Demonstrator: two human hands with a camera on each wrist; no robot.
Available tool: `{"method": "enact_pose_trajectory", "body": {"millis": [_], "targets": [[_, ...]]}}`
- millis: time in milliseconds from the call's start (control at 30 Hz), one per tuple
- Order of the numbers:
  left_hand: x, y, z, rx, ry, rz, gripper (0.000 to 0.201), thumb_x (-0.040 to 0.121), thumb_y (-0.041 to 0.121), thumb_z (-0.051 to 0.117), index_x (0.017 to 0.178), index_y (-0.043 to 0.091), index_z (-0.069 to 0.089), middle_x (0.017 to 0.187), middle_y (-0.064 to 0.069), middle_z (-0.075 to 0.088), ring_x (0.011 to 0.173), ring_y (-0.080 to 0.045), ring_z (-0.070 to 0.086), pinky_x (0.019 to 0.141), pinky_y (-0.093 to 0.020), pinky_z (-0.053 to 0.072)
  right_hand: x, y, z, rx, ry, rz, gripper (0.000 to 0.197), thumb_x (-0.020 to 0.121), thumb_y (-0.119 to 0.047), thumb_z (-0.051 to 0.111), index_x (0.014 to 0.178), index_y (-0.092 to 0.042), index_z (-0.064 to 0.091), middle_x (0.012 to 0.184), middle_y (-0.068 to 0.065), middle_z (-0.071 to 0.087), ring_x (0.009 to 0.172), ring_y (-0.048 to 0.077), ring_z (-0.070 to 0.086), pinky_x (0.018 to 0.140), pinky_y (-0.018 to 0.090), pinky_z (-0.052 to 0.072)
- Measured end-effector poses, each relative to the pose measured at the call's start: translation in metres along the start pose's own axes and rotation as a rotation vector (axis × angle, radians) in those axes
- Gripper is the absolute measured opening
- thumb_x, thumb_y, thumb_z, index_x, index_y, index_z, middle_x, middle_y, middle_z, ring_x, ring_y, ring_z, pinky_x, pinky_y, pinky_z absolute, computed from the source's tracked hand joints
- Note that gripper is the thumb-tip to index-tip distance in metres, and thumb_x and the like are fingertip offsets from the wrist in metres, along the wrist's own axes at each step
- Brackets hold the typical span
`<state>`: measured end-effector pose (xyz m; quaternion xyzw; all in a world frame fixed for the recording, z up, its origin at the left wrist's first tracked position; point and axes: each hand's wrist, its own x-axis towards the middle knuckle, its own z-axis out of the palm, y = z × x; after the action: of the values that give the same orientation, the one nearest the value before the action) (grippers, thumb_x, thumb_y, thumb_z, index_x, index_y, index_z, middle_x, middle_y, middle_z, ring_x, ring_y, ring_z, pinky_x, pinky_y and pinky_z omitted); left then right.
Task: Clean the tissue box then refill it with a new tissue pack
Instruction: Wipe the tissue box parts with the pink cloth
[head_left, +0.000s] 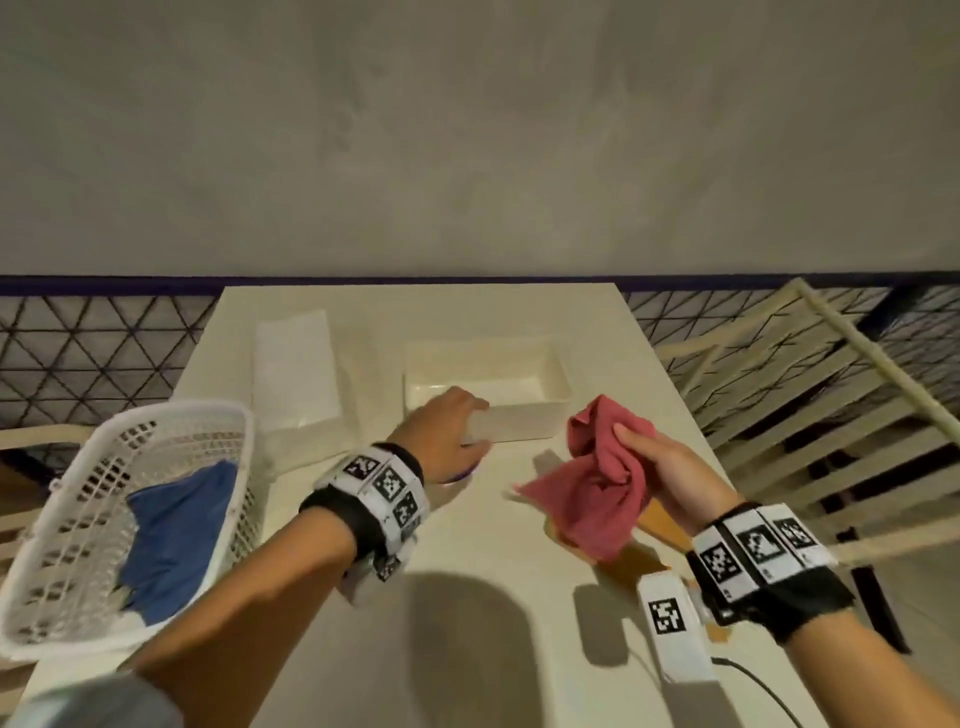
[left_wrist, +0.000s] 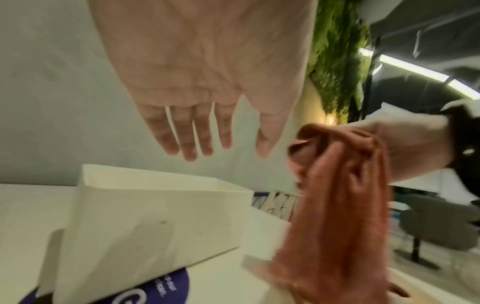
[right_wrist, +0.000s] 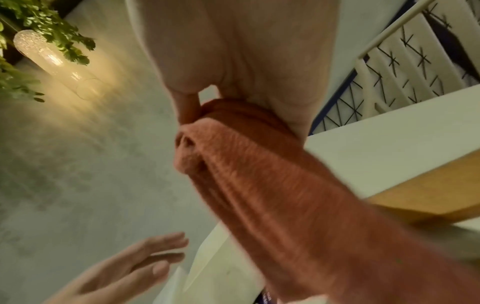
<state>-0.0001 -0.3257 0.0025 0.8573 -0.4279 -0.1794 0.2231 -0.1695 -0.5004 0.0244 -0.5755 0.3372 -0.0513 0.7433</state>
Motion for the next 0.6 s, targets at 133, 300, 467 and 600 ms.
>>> {"method": "enact_pose_trajectory", "body": {"millis": [133,300,467,600], "targets": [[0.054,0.001,0.006,0.232,-0.051,-0.114,0.048,0.096,0.027,0.038,0.141,0.015,0.03,0.149,-0.005,0.032,0.135,-0.023,0.034,0.11,-0.034,0.027,0.008,-0.009,-0.035,0.054,0.098,-0.017,0.026,0.095,-0.026,0.044,0.11,-0.01,0.058,0.091,0.016,0.066,0.078,0.025,0.065,0.071,0.033,0.054],[0.078,-0.002,0.029,0.341,-0.267,-0.192,0.035,0.097,0.021,0.032,0.129,0.013,0.045,0.128,-0.015,0.056,0.114,-0.031,0.053,0.095,-0.038,0.041,0.015,-0.023,-0.073,0.161,0.124,-0.027,0.021,0.096,-0.027,0.041,0.093,-0.012,0.056,0.085,0.024,0.064,0.071,0.035,0.065,0.066,0.038,0.059],[0.062,0.012,0.023,0.277,-0.044,-0.21,0.032,0.098,0.022,0.029,0.122,0.013,0.048,0.116,-0.014,0.062,0.105,-0.033,0.057,0.085,-0.034,0.041,0.019,-0.025,-0.091,0.214,0.023,-0.003,0.014,0.092,-0.01,0.044,0.095,-0.007,0.057,0.085,0.016,0.061,0.064,0.021,0.066,0.054,0.026,0.059],[0.027,0.026,0.021,-0.112,0.127,-0.229,0.032,0.098,0.02,0.033,0.121,0.007,0.052,0.108,-0.013,0.063,0.106,-0.03,0.057,0.084,-0.029,0.04,0.028,-0.016,-0.074,0.122,0.017,-0.042,0.041,0.087,-0.009,0.048,0.128,-0.003,0.042,0.109,0.016,0.056,0.09,0.025,0.061,0.075,0.036,0.052]]}}
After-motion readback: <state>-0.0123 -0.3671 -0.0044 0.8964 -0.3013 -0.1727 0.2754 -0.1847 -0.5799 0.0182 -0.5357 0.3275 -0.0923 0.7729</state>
